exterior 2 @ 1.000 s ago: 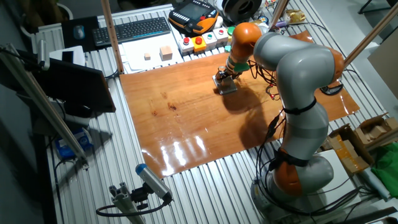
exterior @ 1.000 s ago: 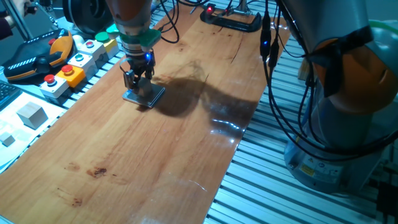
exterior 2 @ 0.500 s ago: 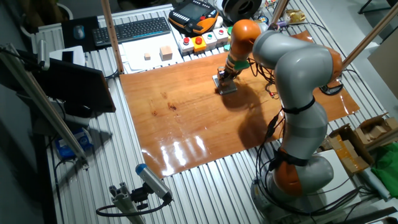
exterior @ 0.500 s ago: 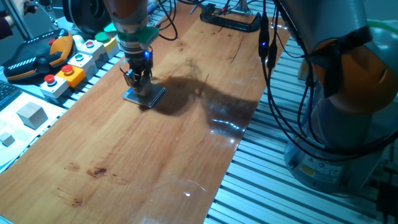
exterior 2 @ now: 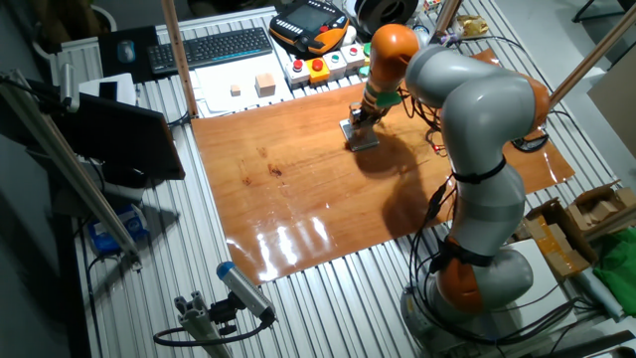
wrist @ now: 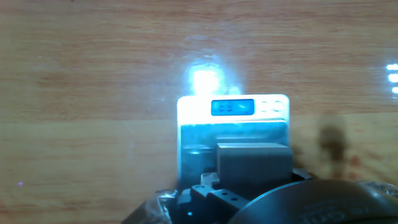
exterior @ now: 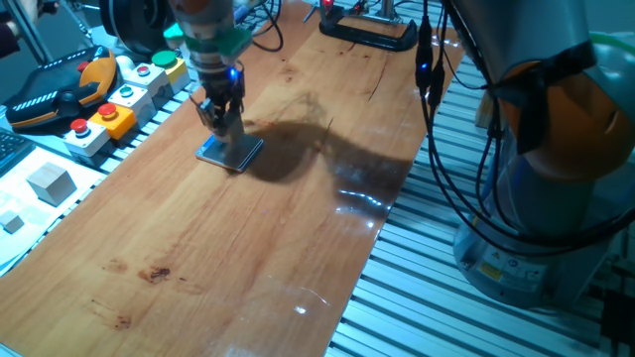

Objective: Remove the object from the scale

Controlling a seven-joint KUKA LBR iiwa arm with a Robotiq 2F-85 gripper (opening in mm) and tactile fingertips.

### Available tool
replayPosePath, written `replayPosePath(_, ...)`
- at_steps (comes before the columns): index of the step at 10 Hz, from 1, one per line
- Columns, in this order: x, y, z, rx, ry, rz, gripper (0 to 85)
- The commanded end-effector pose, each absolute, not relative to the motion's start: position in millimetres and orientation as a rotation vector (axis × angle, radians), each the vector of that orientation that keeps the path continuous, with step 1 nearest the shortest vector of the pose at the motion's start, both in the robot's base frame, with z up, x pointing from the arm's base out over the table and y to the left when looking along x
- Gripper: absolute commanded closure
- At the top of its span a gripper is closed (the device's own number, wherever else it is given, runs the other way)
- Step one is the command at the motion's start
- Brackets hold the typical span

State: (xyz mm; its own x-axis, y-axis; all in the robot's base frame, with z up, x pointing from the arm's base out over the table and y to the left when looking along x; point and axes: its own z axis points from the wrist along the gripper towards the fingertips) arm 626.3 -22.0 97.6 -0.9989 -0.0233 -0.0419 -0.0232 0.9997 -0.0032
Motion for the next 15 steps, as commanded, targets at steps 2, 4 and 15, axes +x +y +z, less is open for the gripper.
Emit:
replayPosePath(2,624,-38,103,-0.051,3.093,-0.01,84.3)
replayPosePath(4,619,-56,102,-0.044,3.077,-0.015,84.3)
replayPosePath(15,599,-103,75,-0.135,3.071,0.0,84.3)
